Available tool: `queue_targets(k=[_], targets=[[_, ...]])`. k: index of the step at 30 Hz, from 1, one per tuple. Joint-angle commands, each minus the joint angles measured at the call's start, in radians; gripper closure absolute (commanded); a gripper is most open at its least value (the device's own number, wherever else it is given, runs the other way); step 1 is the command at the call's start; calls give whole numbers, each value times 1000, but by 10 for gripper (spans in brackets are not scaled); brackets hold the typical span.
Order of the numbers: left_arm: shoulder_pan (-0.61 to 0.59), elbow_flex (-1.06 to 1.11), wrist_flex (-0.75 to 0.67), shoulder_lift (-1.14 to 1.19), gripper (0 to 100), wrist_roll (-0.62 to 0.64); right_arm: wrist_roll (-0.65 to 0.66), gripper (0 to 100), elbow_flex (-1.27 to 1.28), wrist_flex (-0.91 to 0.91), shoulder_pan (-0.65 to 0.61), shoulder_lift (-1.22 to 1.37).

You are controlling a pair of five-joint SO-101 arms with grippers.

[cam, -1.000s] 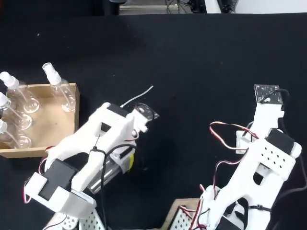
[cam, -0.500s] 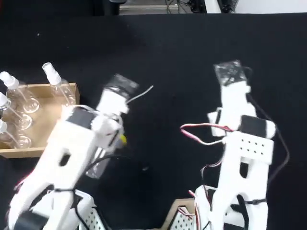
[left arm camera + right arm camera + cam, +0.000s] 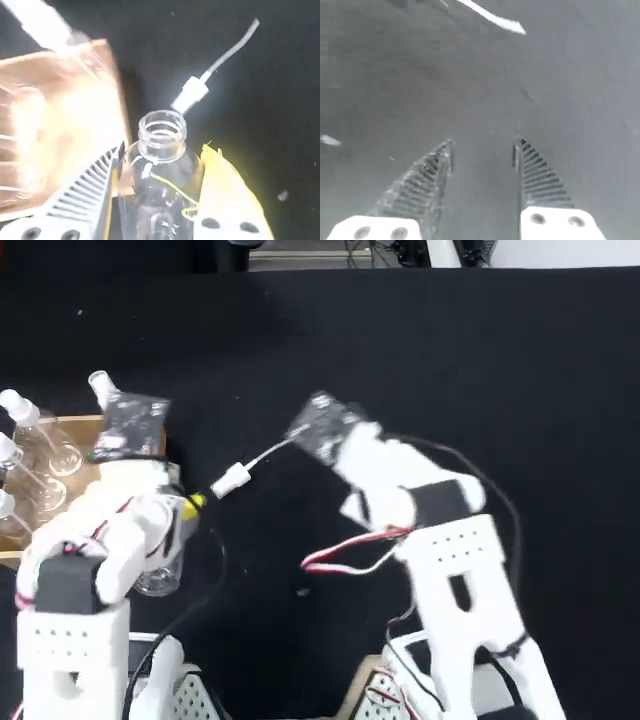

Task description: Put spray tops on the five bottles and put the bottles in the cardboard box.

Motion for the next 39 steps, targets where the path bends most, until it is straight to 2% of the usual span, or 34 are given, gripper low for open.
queue_targets(k=[1,7,12,15,22,32,39], targets=[[-54,-10,5,-84,970,9,8,828,-64,-72,-124,101],[-206,-21,5,-106,970,25,48,816,-202,-126,-199,351],[-340,-25,-21,-106,970,97,106,701,-377,-66,-282,582],[-400,-25,-28,-114,970,118,143,665,-486,-60,-308,705],[-420,-27,-23,-114,970,115,273,666,-639,-60,-324,891],[-414,-18,-21,-114,970,115,296,666,-780,-69,-394,1058],[-412,-35,15,-115,970,114,296,668,-911,-60,-381,1198]])
